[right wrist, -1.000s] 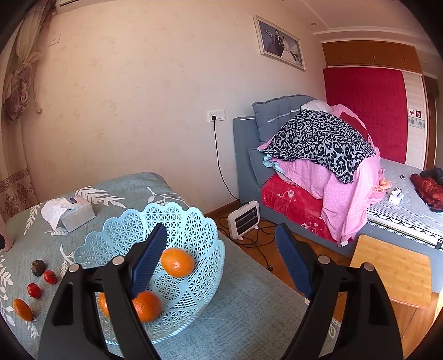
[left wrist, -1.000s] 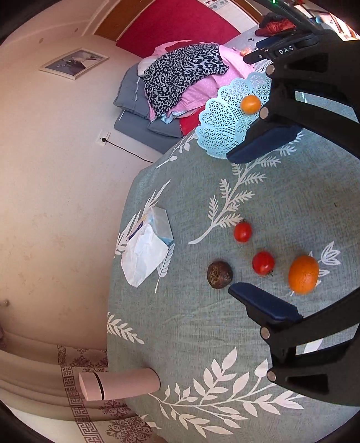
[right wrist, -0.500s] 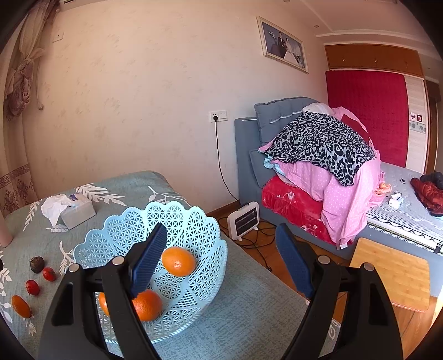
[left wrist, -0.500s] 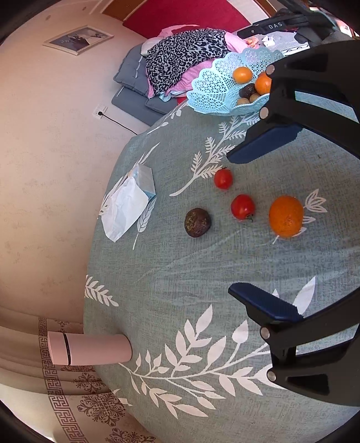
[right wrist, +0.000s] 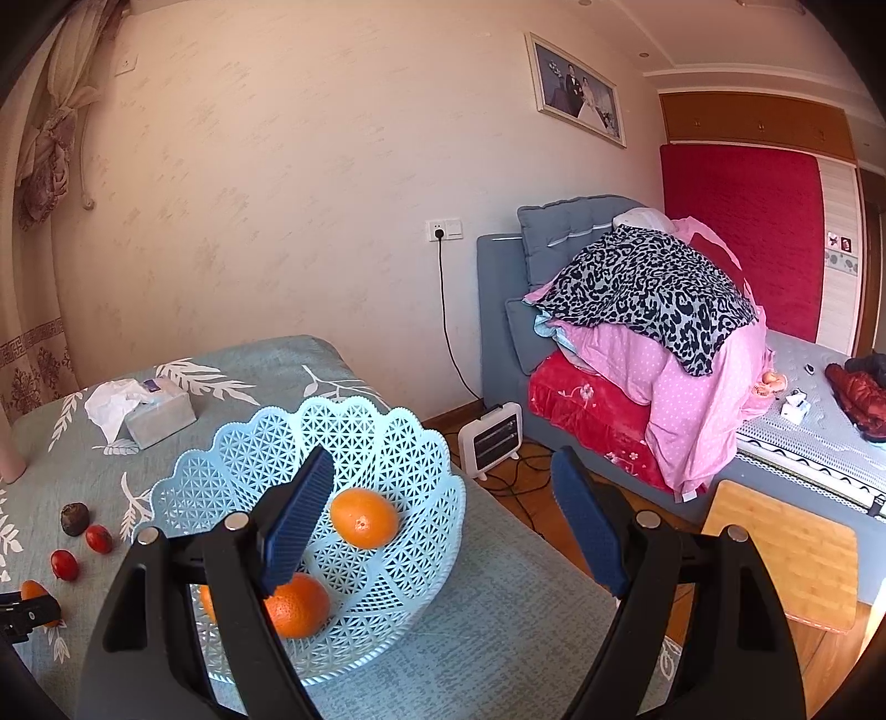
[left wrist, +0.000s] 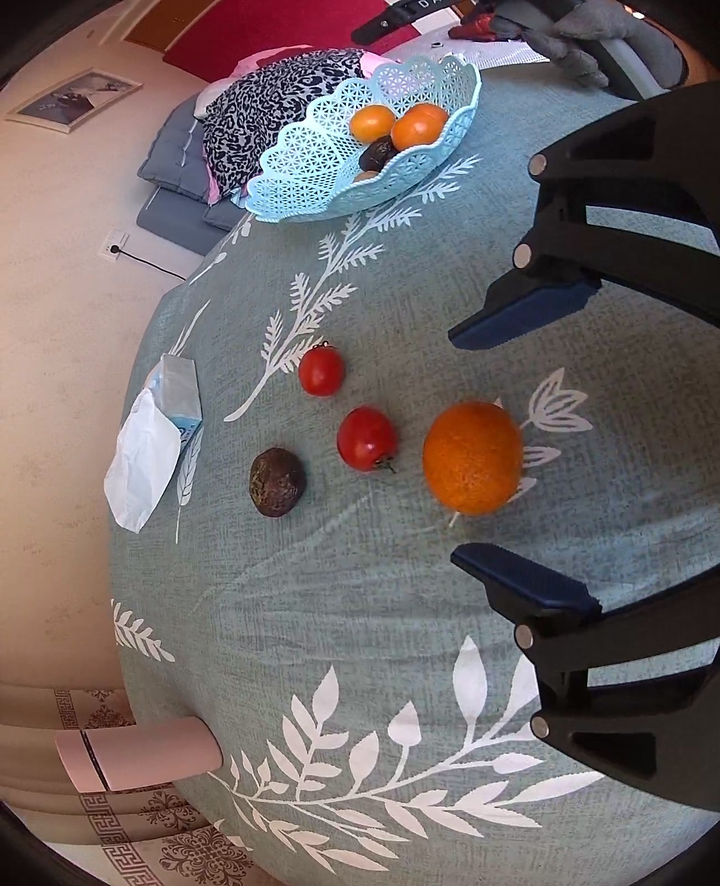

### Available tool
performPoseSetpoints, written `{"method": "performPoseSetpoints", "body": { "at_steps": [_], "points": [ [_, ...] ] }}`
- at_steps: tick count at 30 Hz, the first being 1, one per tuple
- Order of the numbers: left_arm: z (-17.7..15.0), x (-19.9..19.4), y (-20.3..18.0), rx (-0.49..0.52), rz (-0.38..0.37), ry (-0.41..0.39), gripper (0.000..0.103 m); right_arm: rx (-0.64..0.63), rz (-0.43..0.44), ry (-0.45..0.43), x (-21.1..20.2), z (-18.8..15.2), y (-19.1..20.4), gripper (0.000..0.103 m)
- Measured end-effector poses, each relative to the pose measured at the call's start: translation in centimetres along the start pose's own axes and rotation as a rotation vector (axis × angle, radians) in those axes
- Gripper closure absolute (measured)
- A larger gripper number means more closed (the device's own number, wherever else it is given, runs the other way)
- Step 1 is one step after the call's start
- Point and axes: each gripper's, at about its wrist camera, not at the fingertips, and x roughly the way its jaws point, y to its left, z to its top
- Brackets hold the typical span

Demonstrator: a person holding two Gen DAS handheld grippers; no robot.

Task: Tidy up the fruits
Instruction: 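Move the left tool to the last large orange and grasp it, then grasp a red tomato with the right tool while the left tool holds the orange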

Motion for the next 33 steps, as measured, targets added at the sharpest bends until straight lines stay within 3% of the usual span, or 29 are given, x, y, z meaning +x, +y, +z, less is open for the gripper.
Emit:
{"method": "performPoseSetpoints", "body": {
  "at_steps": [5, 8, 14, 20, 26, 33],
  "points": [
    [-0.3, 0.2, 0.0, -0.002, 0.014, -0.001, 0.044, -0.005, 0.002, 0.002, 0.1, 0.0, 0.2, 0.021],
    [-0.4, 0.2, 0.2, -0.010, 0.019, -0.004, 0.063, -0.010, 0.001, -0.002, 0.0, 0.0, 0.3, 0.021],
    [-1.0, -0.7, 0.5, -0.021, 0.042, -0.033, 0.063, -0.041, -0.006, -0.032, -0.6, -0.2, 0.8, 0.021],
    [-0.9, -3.1, 1.6, -0.049, 0.122, -0.141, 0.063, -0.091, 0.012, -0.041, -1.0, 0.0, 1.9, 0.021],
    [-0.7, -4.3, 3.8, -0.117, 0.164, -0.181, 0.063, -0.152, 0.196, 0.039, -1.4, 1.2, 5.5, 0.021],
    [-0.8, -4.9, 5.6, -0.167, 0.195, -0.198, 0.063, -0.380, 0.480, 0.147, -2.4, 0.0, 15.1, 0.021]
  ]
}}
